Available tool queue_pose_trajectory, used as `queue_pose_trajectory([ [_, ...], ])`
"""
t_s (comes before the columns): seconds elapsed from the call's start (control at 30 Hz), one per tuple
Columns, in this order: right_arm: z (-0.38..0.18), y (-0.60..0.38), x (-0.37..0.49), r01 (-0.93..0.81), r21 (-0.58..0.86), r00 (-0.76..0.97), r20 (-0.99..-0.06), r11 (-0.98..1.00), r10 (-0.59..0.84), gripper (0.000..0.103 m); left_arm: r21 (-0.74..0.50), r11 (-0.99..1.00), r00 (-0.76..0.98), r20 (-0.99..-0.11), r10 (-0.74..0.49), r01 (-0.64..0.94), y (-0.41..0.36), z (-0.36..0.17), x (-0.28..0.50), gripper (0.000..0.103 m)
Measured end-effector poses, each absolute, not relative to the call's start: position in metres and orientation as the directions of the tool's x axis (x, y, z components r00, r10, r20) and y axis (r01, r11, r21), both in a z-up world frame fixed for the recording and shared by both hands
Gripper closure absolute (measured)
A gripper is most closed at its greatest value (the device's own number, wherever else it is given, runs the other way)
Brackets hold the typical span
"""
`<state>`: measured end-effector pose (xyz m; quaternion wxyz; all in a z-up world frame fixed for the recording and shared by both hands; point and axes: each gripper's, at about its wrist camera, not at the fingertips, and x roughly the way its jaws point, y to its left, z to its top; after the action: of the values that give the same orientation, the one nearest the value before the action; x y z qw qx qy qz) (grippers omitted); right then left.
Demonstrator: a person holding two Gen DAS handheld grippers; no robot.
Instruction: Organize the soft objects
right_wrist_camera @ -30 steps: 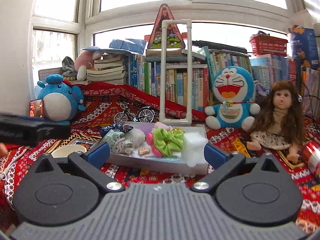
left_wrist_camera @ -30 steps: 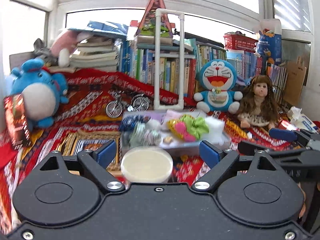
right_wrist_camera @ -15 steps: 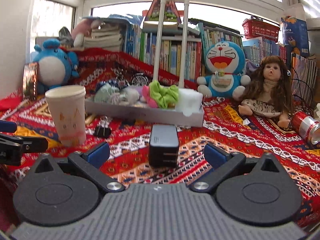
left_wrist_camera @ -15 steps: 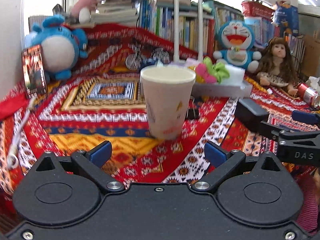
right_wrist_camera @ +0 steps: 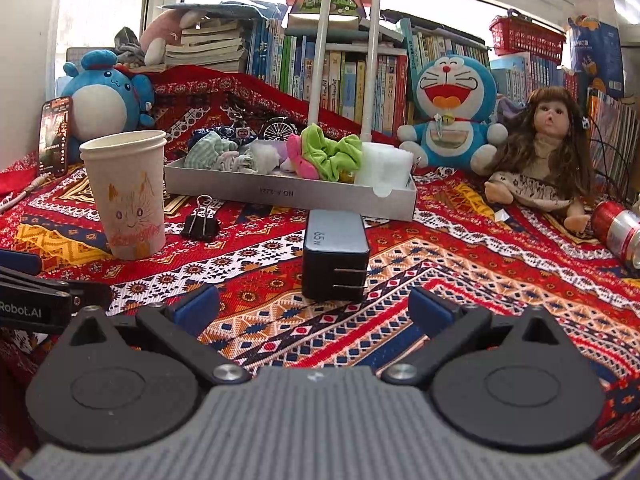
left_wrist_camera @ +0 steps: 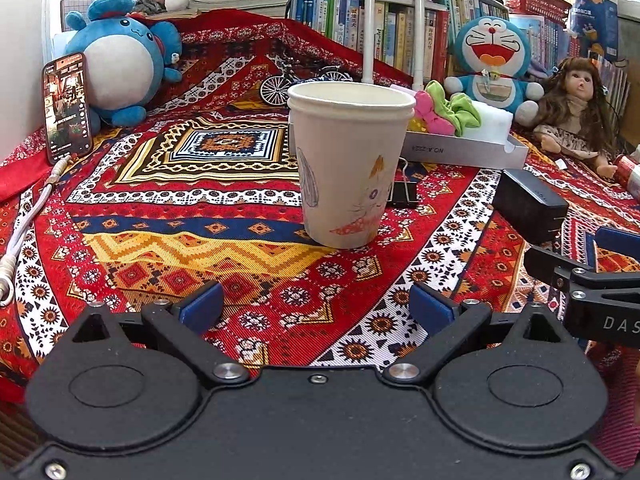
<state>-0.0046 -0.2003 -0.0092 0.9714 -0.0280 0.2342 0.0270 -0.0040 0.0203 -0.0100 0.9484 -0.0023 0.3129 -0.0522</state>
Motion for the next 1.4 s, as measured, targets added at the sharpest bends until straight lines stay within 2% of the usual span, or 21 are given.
queue_pose_trajectory([
  [0.37, -0.021, -0.201, 0.005, -0.041, -0.004, 0.864, -0.502, 0.999, 0.034, 0.0, -0.02, 0.997, 0.807, -0.586, -0.075, 0.078, 0.016, -0.014, -0.001, 0.0],
  [1.4, -0.024, -0.197, 0.008, -0.04, -0.03, 0.857, -0.515, 0.999, 0.019, 0.0, -0.012, 0.998, 0.81, -0.584, -0.056, 0.061, 0.013, -0.016, 0.002, 0.0],
])
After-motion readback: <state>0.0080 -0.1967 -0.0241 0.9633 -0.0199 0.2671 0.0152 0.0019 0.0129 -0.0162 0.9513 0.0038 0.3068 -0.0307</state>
